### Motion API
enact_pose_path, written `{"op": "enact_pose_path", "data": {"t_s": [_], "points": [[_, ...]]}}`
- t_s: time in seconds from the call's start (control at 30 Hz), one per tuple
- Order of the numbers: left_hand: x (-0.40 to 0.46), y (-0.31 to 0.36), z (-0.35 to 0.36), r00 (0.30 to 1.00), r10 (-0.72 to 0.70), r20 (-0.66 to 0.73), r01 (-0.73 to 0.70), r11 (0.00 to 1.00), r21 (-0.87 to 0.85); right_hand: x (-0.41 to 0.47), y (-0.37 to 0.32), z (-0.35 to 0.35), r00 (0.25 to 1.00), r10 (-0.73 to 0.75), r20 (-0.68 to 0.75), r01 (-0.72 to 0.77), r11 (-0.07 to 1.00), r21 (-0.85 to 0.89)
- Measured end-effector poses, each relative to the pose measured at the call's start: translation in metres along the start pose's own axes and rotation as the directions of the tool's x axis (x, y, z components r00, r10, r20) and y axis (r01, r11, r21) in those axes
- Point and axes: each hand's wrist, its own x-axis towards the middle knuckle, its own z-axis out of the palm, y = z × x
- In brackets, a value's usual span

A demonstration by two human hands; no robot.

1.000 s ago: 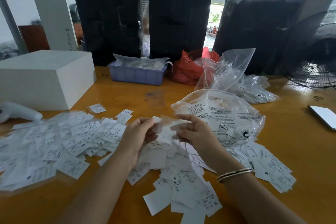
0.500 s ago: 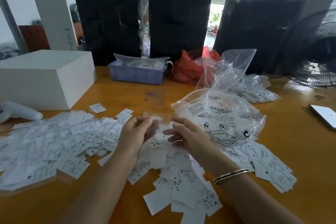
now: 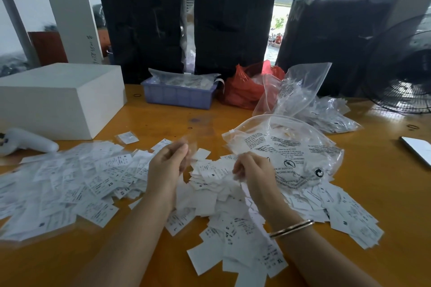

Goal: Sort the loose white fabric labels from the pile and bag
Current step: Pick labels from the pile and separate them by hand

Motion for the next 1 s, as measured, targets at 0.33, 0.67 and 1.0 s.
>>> {"op": "enact_pose_path", "data": {"t_s": [0.33, 0.67, 1.0], "points": [[-0.002, -0.005, 0.001, 0.987, 0.151, 0.054, -0.16, 0.941, 0.299, 0.0, 0.006, 0.018, 0.924, -0.008, 0.382, 0.322, 0.557, -0.766], [0.001, -0.01, 0.0, 0.927, 0.339, 0.163, -0.375, 0.82, 0.431, -0.004, 0.013, 0.015, 0.913, -0.207, 0.352, 0.405, 0.579, -0.708], [-0.008, -0.008, 0.002, 0.823, 0.446, 0.353, -0.567, 0.685, 0.457, -0.007, 0.003, -0.011, 0.996, -0.005, 0.094, -0.017, 0.971, 0.236]]}}
